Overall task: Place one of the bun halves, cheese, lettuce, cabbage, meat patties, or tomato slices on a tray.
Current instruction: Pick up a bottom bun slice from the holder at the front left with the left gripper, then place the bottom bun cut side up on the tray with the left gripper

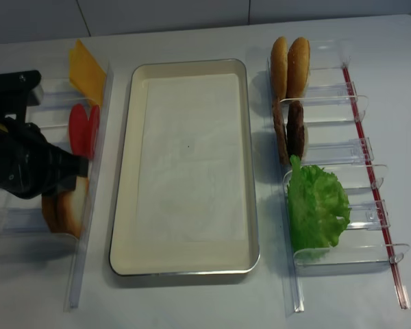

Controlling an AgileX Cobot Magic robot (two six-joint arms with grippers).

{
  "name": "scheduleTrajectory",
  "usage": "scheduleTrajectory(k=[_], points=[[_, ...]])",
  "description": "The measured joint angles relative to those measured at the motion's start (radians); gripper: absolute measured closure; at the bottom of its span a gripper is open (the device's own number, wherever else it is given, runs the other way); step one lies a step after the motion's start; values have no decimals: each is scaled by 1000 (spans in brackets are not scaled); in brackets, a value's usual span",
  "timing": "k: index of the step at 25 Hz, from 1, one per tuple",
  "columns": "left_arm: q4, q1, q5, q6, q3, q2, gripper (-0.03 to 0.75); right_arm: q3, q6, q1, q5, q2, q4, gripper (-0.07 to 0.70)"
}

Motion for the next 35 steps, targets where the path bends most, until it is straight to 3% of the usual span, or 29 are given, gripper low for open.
scheduleTrajectory(k=[23, 30, 35], points=[[-34, 0, 61, -16, -2, -112, 603, 0, 0, 0, 0, 0, 0, 172], [-90, 0, 97, -21, -12, -263, 605, 0, 0, 0, 0, 0, 0, 172], [-218, 0, 102, 14, -12, -308, 605, 0, 0, 0, 0, 0, 0, 172]])
